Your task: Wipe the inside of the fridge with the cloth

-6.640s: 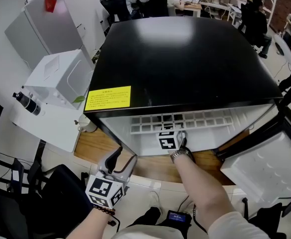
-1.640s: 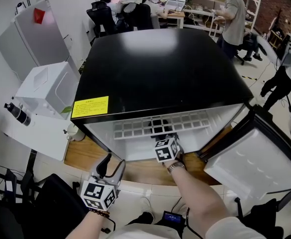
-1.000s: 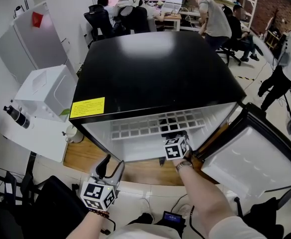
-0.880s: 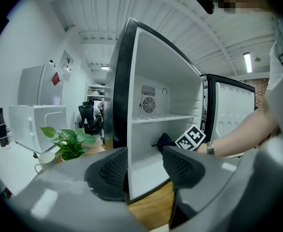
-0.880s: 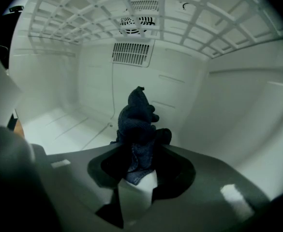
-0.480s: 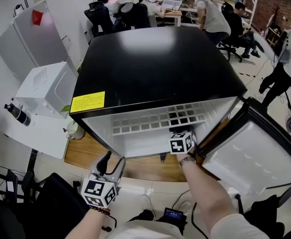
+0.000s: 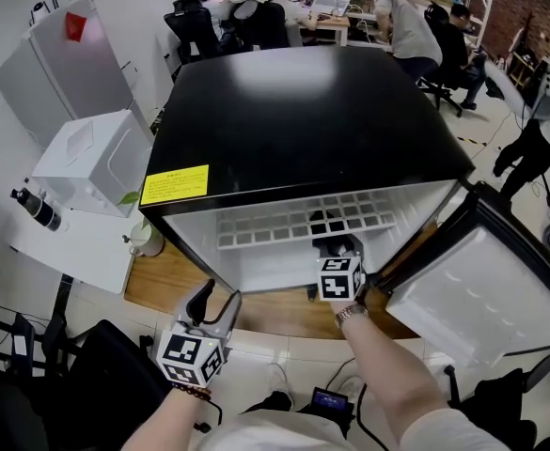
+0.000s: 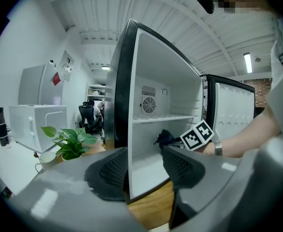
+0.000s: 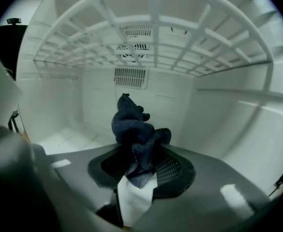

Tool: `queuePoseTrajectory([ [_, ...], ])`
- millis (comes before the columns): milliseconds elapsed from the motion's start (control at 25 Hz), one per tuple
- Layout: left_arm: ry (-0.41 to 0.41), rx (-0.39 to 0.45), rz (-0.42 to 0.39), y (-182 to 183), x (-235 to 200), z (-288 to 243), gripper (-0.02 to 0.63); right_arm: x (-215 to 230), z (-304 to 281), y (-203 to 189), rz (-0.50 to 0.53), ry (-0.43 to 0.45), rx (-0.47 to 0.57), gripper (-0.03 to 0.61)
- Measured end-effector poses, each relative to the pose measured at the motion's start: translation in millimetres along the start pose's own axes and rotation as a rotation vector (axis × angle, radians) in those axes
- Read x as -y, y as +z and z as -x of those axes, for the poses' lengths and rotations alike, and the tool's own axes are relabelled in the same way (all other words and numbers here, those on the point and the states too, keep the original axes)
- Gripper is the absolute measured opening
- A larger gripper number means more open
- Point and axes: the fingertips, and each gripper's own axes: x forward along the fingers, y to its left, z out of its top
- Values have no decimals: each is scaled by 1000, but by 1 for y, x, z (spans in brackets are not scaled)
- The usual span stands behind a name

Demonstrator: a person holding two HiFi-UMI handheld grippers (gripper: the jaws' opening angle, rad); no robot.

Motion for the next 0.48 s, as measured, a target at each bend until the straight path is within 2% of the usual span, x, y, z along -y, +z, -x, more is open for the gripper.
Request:
queuePoseTrajectory([
  [480, 18, 4, 11, -2, -9, 8, 234, -108, 21, 15, 11, 196, 36, 137],
])
